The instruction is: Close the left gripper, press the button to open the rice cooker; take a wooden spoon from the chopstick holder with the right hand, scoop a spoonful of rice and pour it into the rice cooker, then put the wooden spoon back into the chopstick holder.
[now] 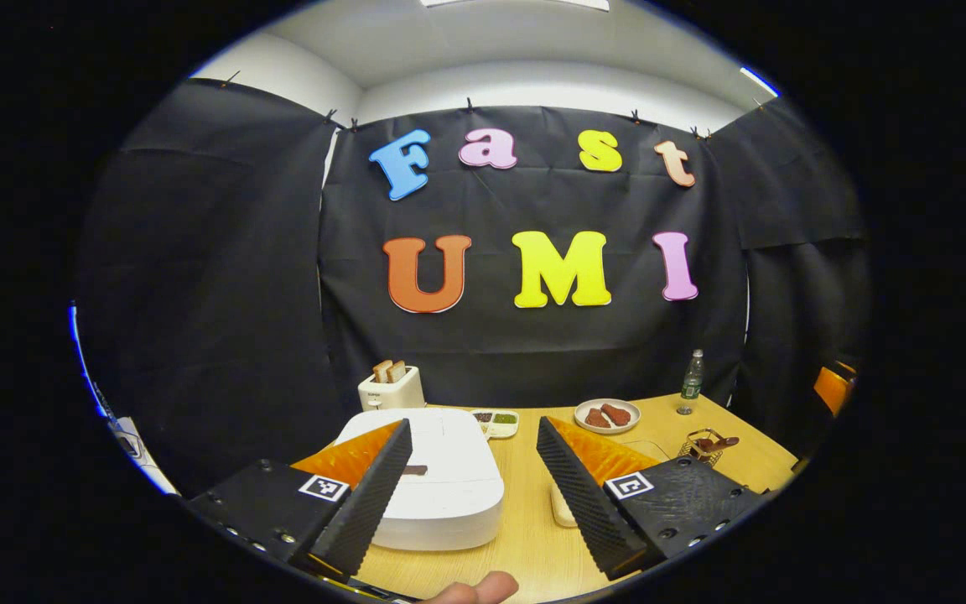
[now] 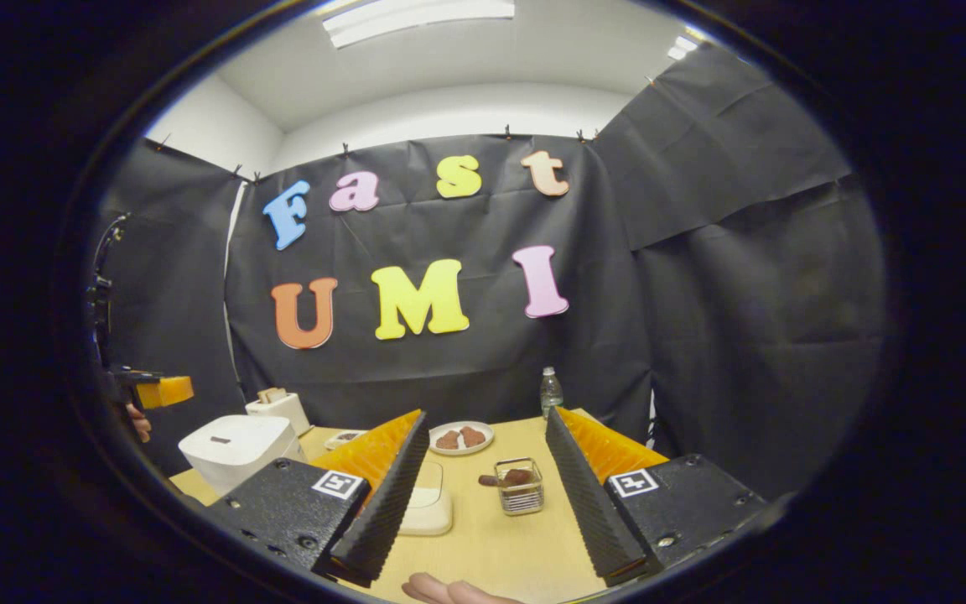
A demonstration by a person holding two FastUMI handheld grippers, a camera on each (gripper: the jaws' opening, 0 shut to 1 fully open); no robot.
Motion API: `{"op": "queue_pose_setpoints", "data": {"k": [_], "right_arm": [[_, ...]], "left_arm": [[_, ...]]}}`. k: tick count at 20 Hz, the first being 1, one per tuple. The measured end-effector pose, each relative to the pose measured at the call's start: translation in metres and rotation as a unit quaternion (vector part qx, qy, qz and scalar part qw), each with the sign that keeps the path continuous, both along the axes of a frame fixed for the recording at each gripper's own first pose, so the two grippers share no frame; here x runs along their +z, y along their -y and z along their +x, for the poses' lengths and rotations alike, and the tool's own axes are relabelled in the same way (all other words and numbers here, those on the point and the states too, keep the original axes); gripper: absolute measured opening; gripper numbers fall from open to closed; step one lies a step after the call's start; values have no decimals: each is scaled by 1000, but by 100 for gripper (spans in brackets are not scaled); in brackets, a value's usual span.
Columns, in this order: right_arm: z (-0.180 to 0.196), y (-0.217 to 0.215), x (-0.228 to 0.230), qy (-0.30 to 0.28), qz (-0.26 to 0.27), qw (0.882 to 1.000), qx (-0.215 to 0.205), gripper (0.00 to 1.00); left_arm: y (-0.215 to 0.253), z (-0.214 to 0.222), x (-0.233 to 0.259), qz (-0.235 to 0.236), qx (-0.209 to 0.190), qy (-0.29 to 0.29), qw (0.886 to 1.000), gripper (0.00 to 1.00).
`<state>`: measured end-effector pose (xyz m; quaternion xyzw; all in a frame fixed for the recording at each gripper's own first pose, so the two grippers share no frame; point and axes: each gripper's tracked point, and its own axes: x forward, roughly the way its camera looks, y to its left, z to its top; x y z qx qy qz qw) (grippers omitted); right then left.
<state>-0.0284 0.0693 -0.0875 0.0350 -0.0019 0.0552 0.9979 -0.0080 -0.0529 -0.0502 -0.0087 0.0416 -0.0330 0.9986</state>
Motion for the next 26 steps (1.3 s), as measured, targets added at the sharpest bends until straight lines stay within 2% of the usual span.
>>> {"op": "queue_pose_setpoints", "data": {"k": [5, 7, 10, 16, 26], "right_arm": [[-1, -1, -8, -4, -14, 1000, 2, 89], [-1, -1, -7, -6, -23, 1000, 1, 92], [-3, -2, 3, -4, -41, 999, -1, 89], [-16, -2, 29, 24, -94, 995, -17, 92], [-27, -1, 53, 29, -74, 997, -16, 90]], "left_arm": [[8, -39, -5, -3, -3, 25, 1000, 95], [7, -51, -6, -9, -2, 33, 999, 96], [6, -65, -3, -17, -2, 45, 999, 96], [2, -76, 8, -31, -9, 59, 998, 95], [5, -80, 21, -21, -21, 61, 998, 94]]}}
